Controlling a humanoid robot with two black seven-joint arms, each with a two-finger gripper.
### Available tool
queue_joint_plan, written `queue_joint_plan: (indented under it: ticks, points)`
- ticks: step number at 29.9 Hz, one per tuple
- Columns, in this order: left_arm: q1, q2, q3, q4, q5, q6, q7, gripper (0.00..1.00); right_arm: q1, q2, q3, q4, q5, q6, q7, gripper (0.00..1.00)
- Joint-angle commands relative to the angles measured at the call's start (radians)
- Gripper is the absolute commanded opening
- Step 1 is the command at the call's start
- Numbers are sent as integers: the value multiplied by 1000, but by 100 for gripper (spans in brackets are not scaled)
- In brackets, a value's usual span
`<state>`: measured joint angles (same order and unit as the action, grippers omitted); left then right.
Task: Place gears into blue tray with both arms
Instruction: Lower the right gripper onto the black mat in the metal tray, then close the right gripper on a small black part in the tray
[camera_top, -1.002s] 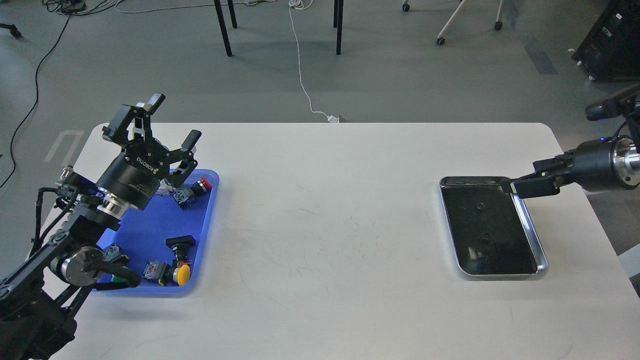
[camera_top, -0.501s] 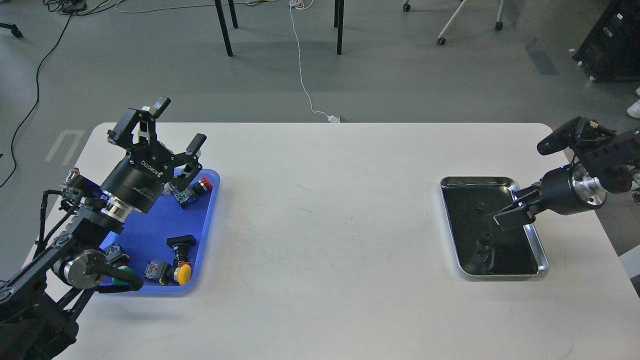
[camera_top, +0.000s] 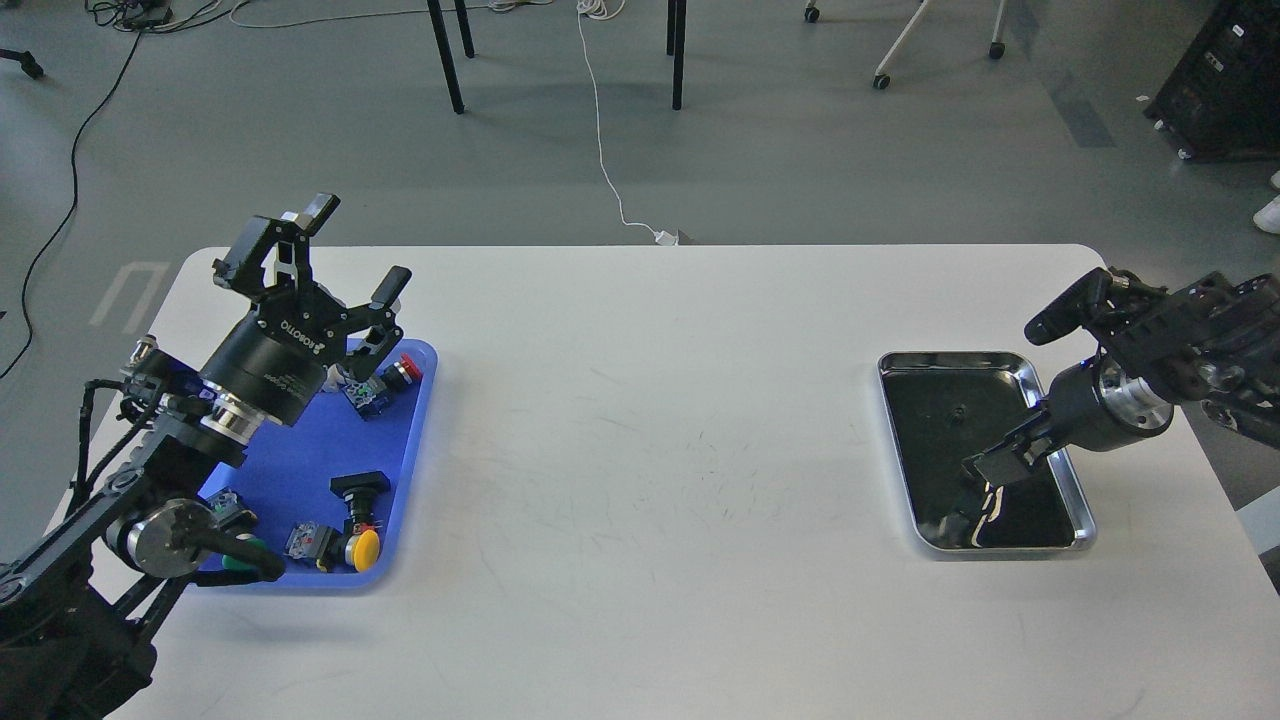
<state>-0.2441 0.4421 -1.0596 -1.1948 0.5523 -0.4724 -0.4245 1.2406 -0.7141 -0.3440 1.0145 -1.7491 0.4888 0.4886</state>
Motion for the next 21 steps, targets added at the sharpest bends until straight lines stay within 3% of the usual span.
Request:
queue_joint_plan:
  ticks: [1, 21]
  points:
    - [0, 1, 0, 0, 0, 0, 0, 98, -7, 13, -4, -16, 0, 0, 0, 75]
    - [0, -3, -3, 0, -2, 0, 0, 98, -69, 53, 0, -71, 2, 0, 0, 61]
